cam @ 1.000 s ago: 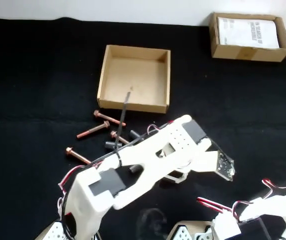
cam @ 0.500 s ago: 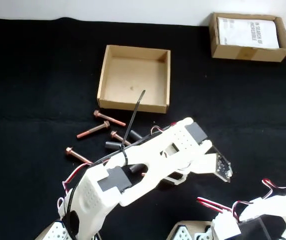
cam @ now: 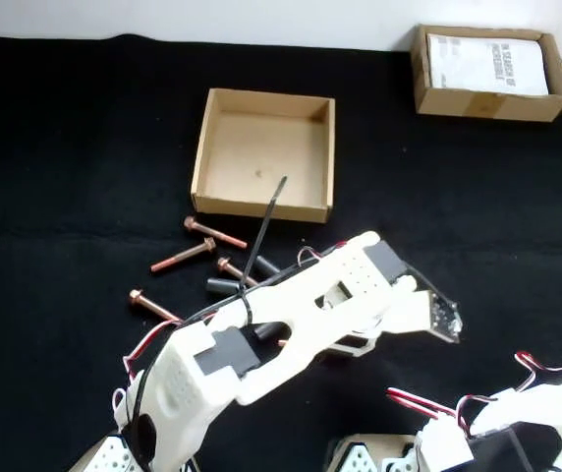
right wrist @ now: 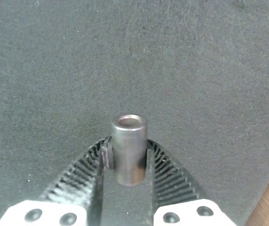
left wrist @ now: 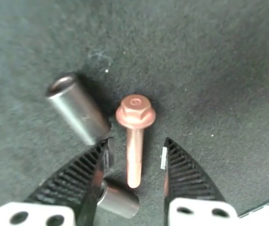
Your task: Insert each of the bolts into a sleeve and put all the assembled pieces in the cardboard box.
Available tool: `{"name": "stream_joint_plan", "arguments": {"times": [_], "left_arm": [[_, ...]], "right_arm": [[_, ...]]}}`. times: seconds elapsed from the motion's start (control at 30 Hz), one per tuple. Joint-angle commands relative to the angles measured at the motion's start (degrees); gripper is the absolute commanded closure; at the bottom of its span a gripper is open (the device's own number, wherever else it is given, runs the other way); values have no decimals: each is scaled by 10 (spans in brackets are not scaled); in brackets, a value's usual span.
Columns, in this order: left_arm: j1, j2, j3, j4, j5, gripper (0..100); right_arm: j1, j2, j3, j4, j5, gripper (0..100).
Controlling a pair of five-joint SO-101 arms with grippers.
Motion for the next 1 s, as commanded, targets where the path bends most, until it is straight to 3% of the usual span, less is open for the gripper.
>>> {"name": "stream_joint_plan", "arguments": {"times": [0.0, 0.1, 0.3, 0.57, 0.97], "left_arm": [[-3, 14, -22, -7, 4, 819], [-1, 36, -25, -9, 19, 825], [-11, 86, -128, -4, 81, 944], [-11, 127, -234, 22, 116, 992], [-11, 125, -391, 123, 223, 989]], "right_arm": [[2, -15, -3, -5, 6, 992], [2, -16, -6, -5, 6, 992], [1, -16, -3, -5, 6, 992], [1, -18, -7, -5, 6, 992], [-28, -16, 0, 18, 5, 992]]}}
